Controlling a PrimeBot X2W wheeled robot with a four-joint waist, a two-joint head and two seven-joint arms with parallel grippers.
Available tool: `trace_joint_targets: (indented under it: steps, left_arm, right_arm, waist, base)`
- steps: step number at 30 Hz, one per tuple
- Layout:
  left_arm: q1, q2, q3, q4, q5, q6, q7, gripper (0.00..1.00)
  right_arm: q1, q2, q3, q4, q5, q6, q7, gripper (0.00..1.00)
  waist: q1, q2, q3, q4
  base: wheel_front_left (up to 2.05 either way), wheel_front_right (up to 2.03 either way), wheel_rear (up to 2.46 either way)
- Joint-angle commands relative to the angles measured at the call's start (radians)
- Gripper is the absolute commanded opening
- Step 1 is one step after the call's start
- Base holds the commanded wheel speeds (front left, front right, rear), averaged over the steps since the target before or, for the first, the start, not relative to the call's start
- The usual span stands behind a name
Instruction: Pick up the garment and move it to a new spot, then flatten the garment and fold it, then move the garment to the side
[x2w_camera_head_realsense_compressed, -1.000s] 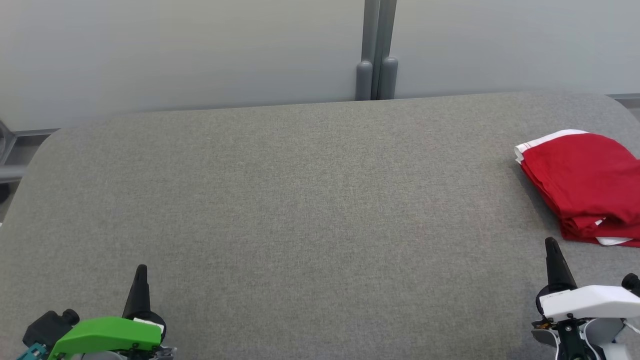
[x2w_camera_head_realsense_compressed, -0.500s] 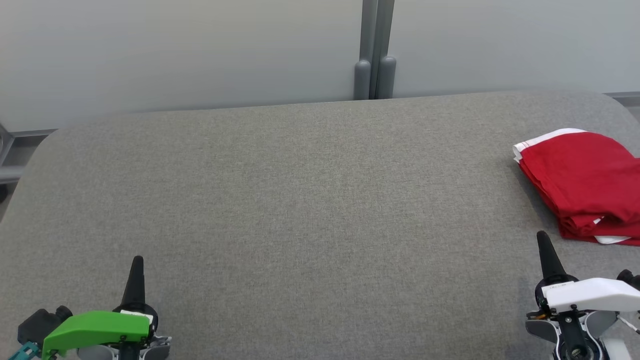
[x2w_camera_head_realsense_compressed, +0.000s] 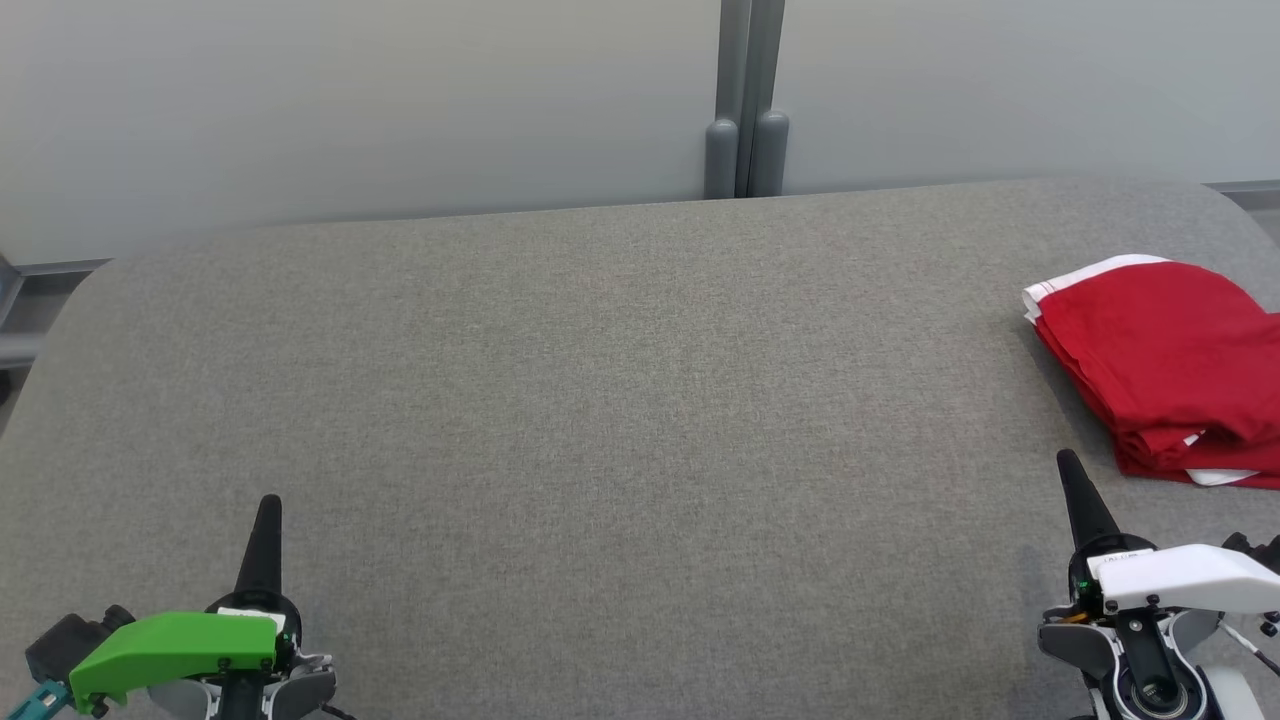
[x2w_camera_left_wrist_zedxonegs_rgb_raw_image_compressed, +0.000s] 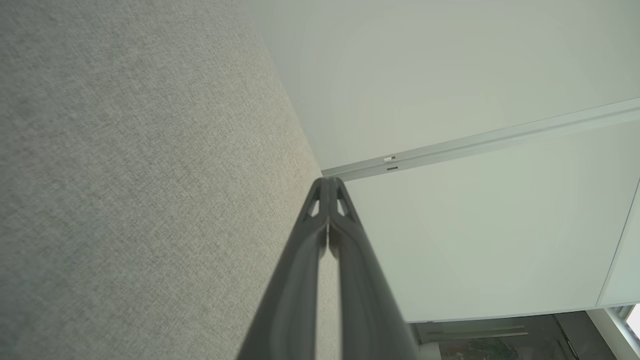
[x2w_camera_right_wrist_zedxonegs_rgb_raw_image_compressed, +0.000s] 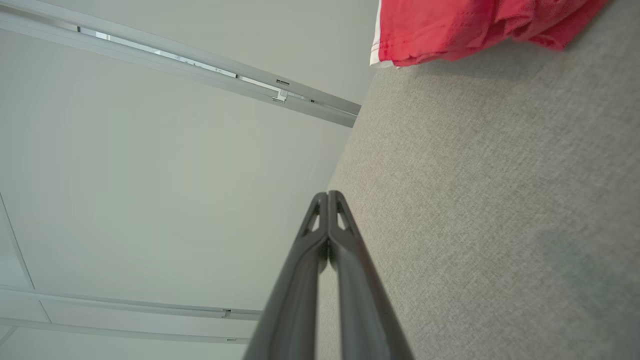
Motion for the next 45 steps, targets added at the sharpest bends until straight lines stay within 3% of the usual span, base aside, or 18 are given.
trace_joint_targets:
  steps: [1,39,45]
  left_arm:
    - [-0.023,-0.002,0.008,-0.010,-0.032,-0.007,0.008,0.00]
    - [-0.050,-0.018,0.050,-0.034,-0.278,-0.018,0.079,0.00]
    - [-0.049,-0.018,0.049,-0.033,-0.273,-0.018,0.079,0.00]
  right_arm:
    - [-0.017,-0.007,0.005,-0.002,0.035,0.001,0.009,0.00]
    - [-0.053,-0.014,0.047,0.014,0.368,0.000,0.080,0.00]
    - [-0.052,-0.014,0.046,0.014,0.366,0.000,0.079,0.00]
  waist:
    - [0.0000,-0.0001,0.000,-0.001]
    - [0.0000,-0.0001,0.003,-0.012]
    - [0.0000,-0.0001,0.003,-0.012]
  base:
    - [0.00,0.00,0.00]
    - [0.00,0.00,0.00]
    - [0.00,0.00,0.00]
